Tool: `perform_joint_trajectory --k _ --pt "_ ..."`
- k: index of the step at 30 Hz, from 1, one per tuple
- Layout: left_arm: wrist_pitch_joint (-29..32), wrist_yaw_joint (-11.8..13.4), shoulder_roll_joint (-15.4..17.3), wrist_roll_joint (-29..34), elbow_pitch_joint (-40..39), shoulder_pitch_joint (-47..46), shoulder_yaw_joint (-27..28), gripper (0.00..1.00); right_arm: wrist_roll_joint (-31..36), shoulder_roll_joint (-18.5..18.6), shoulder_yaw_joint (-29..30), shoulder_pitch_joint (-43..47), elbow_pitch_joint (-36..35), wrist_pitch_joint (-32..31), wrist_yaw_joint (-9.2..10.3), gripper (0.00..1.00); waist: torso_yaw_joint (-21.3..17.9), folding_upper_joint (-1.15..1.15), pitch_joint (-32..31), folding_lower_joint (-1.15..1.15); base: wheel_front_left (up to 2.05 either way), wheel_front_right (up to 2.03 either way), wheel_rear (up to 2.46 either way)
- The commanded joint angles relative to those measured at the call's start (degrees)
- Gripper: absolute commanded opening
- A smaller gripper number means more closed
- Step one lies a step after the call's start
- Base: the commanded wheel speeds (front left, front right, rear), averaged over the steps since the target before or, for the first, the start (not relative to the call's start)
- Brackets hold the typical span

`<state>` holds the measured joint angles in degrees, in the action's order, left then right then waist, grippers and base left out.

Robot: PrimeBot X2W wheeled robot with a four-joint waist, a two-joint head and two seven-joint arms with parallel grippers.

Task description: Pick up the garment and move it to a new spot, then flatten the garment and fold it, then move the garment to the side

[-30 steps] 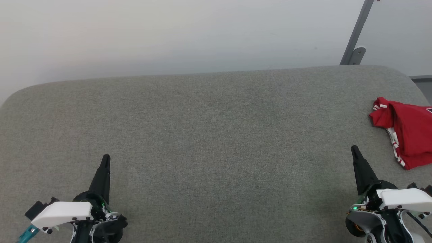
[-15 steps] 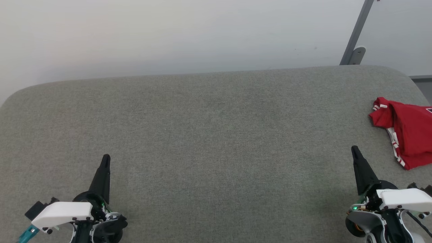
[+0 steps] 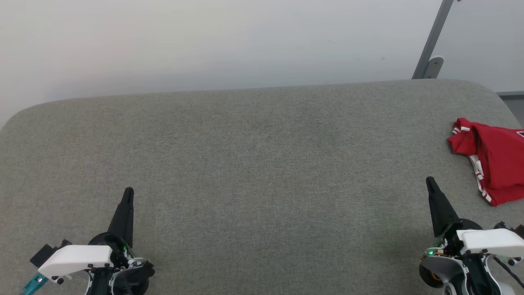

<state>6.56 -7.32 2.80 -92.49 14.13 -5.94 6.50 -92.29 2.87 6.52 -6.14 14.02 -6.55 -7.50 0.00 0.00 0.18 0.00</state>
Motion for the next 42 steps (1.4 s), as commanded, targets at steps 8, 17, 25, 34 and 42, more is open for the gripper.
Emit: perform_joint_trajectory --k 8,17,25,34,42 --pt "0.1 -0.3 0.1 0.1 0.0 -0.7 0.1 0.00 -0.2 -0.1 0.0 -0.3 0.1 -0.1 0.02 0.00 0.0 0.00 0.0 0.00 0.00 0.00 0.00" --pt "0.1 -0.3 0.1 0.2 0.0 -0.7 0.1 0.00 -0.2 -0.1 0.0 -0.3 0.1 -0.1 0.02 0.00 0.0 0.00 0.0 0.00 0.00 0.00 0.00" --pt "0.1 -0.3 0.1 0.2 0.0 -0.7 0.1 0.00 -0.2 -0.1 0.0 -0.2 0.1 -0.1 0.02 0.00 0.0 0.00 0.0 0.00 0.00 0.00 0.00" --pt "0.1 -0.3 0.0 0.2 0.0 -0.7 0.1 0.00 -0.2 -0.1 0.0 -0.2 0.1 -0.1 0.02 0.00 0.0 0.00 0.0 0.00 0.00 0.00 0.00" --pt "0.1 -0.3 0.0 0.2 0.0 -0.7 0.1 0.00 -0.2 -0.1 0.0 -0.2 0.1 -0.1 0.02 0.00 0.0 0.00 0.0 0.00 0.00 0.00 0.00"
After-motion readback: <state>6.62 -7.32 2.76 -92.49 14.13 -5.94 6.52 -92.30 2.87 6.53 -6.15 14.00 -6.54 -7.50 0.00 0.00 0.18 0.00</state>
